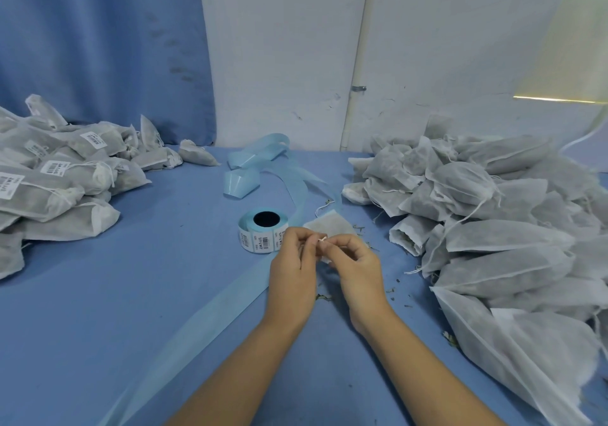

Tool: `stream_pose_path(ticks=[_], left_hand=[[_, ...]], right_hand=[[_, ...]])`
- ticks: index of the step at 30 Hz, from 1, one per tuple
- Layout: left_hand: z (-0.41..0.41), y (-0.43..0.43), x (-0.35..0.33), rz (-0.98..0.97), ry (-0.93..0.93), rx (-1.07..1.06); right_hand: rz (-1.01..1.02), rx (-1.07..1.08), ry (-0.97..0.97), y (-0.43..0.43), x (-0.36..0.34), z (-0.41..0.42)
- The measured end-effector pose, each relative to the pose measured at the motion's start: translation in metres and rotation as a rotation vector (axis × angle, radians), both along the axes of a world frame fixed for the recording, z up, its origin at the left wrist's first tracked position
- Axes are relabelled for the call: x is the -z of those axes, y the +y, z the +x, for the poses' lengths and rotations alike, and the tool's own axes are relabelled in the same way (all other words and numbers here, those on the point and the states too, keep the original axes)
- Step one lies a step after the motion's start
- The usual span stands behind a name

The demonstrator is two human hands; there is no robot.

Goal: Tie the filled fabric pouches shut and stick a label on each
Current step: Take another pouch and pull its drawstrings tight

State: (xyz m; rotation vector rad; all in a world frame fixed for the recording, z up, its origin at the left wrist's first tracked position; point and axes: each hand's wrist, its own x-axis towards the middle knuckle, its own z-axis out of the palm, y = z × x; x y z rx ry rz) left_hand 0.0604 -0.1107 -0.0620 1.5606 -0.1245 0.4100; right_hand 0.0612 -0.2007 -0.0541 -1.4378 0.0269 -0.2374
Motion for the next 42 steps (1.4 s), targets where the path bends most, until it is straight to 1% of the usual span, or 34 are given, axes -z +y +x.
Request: stream_pose_path(ticks=[3,5,8,11,13,16,21,23,32,37,42], left_hand=[[0.002,0.002,0.001,0.066,-0.002,-0.020],[0.002,0.003,0.002,0.101,-0.009,-0.025],[0.002,0.003,0.001,0.131,-0.022,-0.025],[0.000,0.004,0.001,0.163,-0.035,-0.017],[-0.002,0.004,0.000,0.174,-0.045,-0.014],[-0.002,0.004,-0.002,0.166,-0.046,-0.016],[-0.002,0.004,-0.002,0.204,-0.043,-0.019],[-0.002,0.003,-0.001,0.220,-0.037,-0.011],[0.002,0.003,0.002,0.203,0.002,-0.017],[0.003,0.001,0.003,0.238,0.012,-0.001],[0.004,0.001,0.004,0.253,0.036,-0.016]], right_hand=[[0.172,-0.146,0.085,-0.002,-0.005,-0.001],[0.224,-0.187,0.119,-0.006,-0.008,0.001],[0.269,-0.238,0.166,-0.013,-0.009,0.004],[0.266,-0.343,0.201,-0.019,-0.010,0.005],[0.259,-0.418,0.215,-0.021,-0.010,0.006],[0.306,-0.469,0.219,-0.022,-0.007,0.006],[0.566,-0.360,0.245,-0.022,-0.004,0.010],[0.616,-0.337,0.243,-0.023,-0.003,0.010],[0.654,-0.289,0.227,-0.023,-0.001,0.013],[0.705,-0.246,0.210,-0.024,0.001,0.015],[0.714,-0.264,0.195,-0.024,0.002,0.015]])
